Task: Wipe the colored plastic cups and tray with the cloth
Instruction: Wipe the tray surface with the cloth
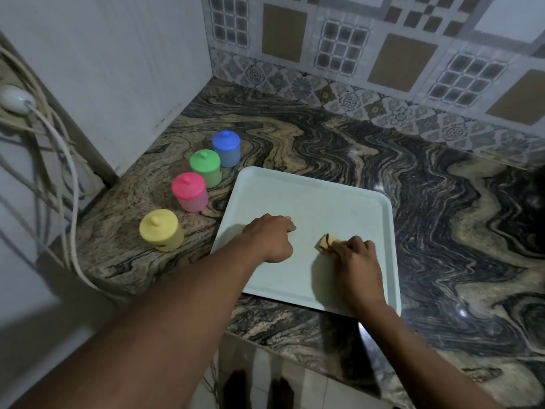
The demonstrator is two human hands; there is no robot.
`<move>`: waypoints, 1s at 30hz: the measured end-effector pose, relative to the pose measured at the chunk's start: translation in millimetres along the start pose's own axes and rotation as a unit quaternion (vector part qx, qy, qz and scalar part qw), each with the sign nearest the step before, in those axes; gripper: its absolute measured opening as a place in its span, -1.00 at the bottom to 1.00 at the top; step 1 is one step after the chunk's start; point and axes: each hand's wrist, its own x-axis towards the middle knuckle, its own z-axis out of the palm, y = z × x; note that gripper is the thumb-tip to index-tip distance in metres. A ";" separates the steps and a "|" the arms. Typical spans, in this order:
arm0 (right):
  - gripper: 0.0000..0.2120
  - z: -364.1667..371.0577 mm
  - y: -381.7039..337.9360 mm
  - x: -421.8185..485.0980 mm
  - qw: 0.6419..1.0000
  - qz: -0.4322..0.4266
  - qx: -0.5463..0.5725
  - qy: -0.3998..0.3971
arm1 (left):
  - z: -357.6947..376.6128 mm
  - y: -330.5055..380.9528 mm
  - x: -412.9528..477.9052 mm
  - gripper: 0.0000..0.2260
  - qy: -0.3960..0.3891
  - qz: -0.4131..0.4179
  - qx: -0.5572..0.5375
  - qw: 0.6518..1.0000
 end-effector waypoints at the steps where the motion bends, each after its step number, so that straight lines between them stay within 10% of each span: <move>1: -0.68 -2.0 -6.7 -19.6 0.999 -0.026 0.021 -0.010 | -1.7 -1.0 0.7 -0.40 0.000 0.006 0.000 1.000; 5: -0.72 -14.2 -8.8 -37.3 0.990 -0.094 0.089 -0.062 | -1.2 1.0 -1.4 -0.43 0.002 0.011 0.033 0.999; 12: -0.67 -4.1 43.2 91.4 0.969 0.230 0.064 0.066 | 4.3 12.8 -5.7 -0.49 0.029 0.025 0.112 0.993; 20: -0.81 9.4 -44.9 -21.2 0.994 -0.031 0.094 -0.043 | -2.3 -7.3 3.9 -0.39 -0.005 0.053 0.087 0.995; 23: -0.78 -0.8 -12.3 20.8 0.997 0.008 0.071 0.008 | 2.1 -19.9 3.1 -0.40 -0.015 0.088 0.059 0.994; 30: -0.66 14.1 -24.4 65.7 0.986 0.142 0.077 0.032 | 23.5 -74.9 -26.2 -0.37 0.249 0.069 0.109 0.960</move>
